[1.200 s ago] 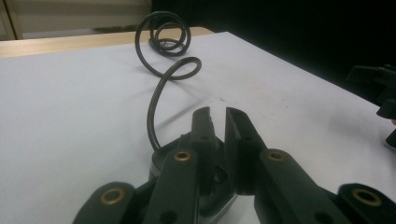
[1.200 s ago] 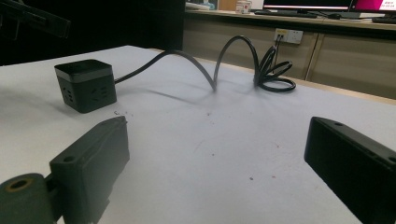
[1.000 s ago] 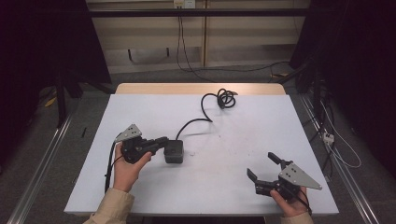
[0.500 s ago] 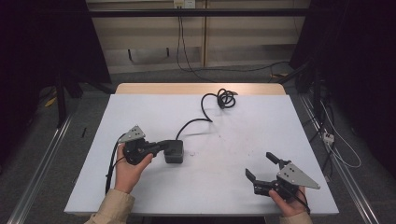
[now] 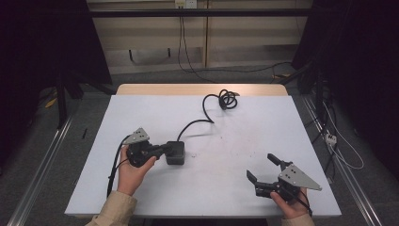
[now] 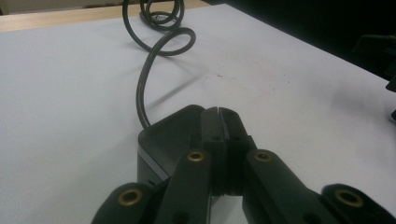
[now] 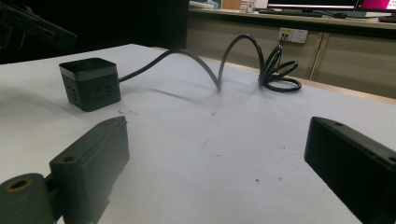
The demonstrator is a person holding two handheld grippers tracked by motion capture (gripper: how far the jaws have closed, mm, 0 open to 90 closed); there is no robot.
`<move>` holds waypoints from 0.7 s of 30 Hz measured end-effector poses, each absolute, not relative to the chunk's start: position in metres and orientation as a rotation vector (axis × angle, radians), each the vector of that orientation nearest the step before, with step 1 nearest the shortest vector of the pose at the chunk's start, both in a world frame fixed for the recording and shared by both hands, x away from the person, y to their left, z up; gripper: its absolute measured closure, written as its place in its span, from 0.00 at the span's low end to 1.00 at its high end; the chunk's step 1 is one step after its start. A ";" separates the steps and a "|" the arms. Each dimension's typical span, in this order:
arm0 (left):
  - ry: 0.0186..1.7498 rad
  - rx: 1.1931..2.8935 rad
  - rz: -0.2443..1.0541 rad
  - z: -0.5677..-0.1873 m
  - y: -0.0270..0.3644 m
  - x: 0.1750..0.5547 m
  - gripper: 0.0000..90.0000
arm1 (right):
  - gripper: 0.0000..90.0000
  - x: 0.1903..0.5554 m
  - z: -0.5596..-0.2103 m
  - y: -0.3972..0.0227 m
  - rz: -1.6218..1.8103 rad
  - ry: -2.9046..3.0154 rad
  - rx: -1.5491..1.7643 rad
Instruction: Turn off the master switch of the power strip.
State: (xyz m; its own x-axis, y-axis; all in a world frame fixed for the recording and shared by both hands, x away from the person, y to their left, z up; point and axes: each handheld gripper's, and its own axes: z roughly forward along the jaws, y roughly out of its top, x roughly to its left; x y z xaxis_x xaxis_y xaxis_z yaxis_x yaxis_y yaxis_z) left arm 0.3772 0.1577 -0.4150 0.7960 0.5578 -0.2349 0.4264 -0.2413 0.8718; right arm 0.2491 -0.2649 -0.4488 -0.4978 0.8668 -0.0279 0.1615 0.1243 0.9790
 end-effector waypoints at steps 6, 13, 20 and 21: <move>0.743 1.885 0.146 -0.417 0.156 0.378 1.00 | 0.07 0.249 -0.449 -0.267 1.421 1.763 1.005; 0.745 1.890 0.144 -0.417 0.155 0.379 1.00 | 0.07 0.248 -0.449 -0.267 1.414 1.769 1.007; 0.746 1.889 0.148 -0.417 0.155 0.379 1.00 | 0.06 0.248 -0.449 -0.267 1.426 1.771 1.012; 0.749 1.889 0.148 -0.417 0.155 0.379 1.00 | 0.06 0.248 -0.449 -0.267 1.426 1.772 1.012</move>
State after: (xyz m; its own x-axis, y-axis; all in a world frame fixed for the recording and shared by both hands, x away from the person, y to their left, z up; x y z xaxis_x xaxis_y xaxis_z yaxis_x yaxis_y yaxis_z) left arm 0.3787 0.1550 -0.4167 0.7965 0.5590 -0.2305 0.4291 -0.2539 0.8669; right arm 0.2485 -0.2668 -0.4494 -0.4983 0.8669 -0.0143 0.1715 0.1147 0.9785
